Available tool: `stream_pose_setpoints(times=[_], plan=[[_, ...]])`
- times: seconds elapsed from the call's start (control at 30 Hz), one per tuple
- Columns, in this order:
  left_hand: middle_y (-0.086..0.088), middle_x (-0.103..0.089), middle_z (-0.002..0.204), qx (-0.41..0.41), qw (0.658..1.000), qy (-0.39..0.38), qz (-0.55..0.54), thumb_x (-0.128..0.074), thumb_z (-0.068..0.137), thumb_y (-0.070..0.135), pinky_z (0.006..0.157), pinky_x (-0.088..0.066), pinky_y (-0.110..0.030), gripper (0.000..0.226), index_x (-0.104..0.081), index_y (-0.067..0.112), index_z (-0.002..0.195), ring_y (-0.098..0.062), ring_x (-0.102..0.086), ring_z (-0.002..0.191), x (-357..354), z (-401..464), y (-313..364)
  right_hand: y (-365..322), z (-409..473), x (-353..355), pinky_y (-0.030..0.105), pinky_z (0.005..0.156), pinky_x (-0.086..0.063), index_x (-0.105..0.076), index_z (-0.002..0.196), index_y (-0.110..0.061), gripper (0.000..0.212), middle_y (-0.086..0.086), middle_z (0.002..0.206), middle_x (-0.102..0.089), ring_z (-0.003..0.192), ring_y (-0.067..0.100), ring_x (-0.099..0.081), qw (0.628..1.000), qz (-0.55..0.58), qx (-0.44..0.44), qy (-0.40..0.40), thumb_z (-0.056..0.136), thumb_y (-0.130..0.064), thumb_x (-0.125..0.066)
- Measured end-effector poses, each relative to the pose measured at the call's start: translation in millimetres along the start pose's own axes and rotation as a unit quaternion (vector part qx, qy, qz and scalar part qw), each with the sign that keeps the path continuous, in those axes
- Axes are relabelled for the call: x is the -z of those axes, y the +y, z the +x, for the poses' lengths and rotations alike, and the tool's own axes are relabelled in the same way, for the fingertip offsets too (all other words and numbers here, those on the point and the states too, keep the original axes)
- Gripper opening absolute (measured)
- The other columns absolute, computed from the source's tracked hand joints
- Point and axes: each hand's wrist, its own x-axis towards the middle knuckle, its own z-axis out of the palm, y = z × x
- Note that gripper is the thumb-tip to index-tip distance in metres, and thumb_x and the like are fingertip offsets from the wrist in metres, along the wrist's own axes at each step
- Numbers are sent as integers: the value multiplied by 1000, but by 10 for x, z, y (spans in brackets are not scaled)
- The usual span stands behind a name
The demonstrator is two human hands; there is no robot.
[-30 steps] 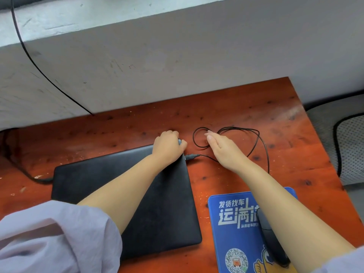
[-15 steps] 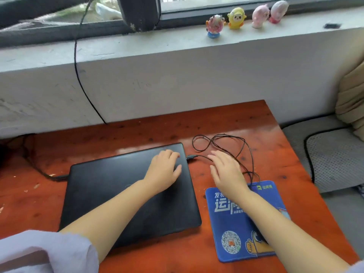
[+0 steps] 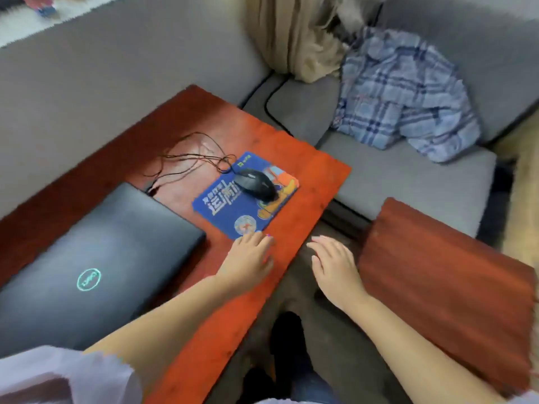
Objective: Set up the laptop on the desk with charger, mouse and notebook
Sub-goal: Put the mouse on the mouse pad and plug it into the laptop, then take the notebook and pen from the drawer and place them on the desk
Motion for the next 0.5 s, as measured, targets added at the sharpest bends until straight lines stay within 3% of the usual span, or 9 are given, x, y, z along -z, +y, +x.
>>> stream_pose_setpoints(times=[0.13, 0.2, 0.37, 0.43, 0.5], plan=[[-7, -54, 118, -104, 989, -104, 8, -43, 91, 24, 94, -41, -38, 29, -50, 15, 118, -26, -46, 113, -451, 88, 786, 694, -1083, 95, 38, 106, -30, -58, 121, -14, 32, 3, 131, -55, 127, 21, -44, 985, 5, -171, -7, 91, -12, -47], [-8, -55, 116, -106, 980, -166, 0, -43, 91, 25, 92, -43, -40, 27, -52, 14, 114, -27, -47, 112, -729, 151, 1134, 1022, -1590, 146, 36, 105, -32, -56, 122, -13, 33, 3, 131, -55, 126, 21, -44, 969, 11, -246, -20, 91, -12, -45], [-14, -60, 119, 39, 956, -288, -52, -42, 91, 26, 92, -43, -35, 28, -57, 11, 109, -31, -53, 113, -1544, 308, 1696, 1763, -2585, 146, 33, 99, -35, -55, 121, -8, 32, 10, 127, -57, 117, 26, -50, 913, 87, -398, -35, 91, -7, -44], [-19, -61, 121, 105, 944, -304, -67, -44, 92, 23, 90, -43, -34, 30, -54, 5, 112, -33, -55, 112, -1876, 411, 1781, 2101, -2818, 87, 31, 97, -37, -49, 127, -9, 35, 11, 132, -53, 119, 25, -49, 860, 166, -481, -32, 94, -10, -40], [-24, -55, 126, 185, 935, -287, -93, -48, 91, 20, 91, -42, -36, 37, -45, -1, 121, -37, -53, 115, -2184, 556, 1795, 2479, -2923, -14, 29, 94, -36, -35, 138, -12, 43, 9, 140, -46, 122, 24, -48, 785, 249, -566, -15, 95, -13, -36]])
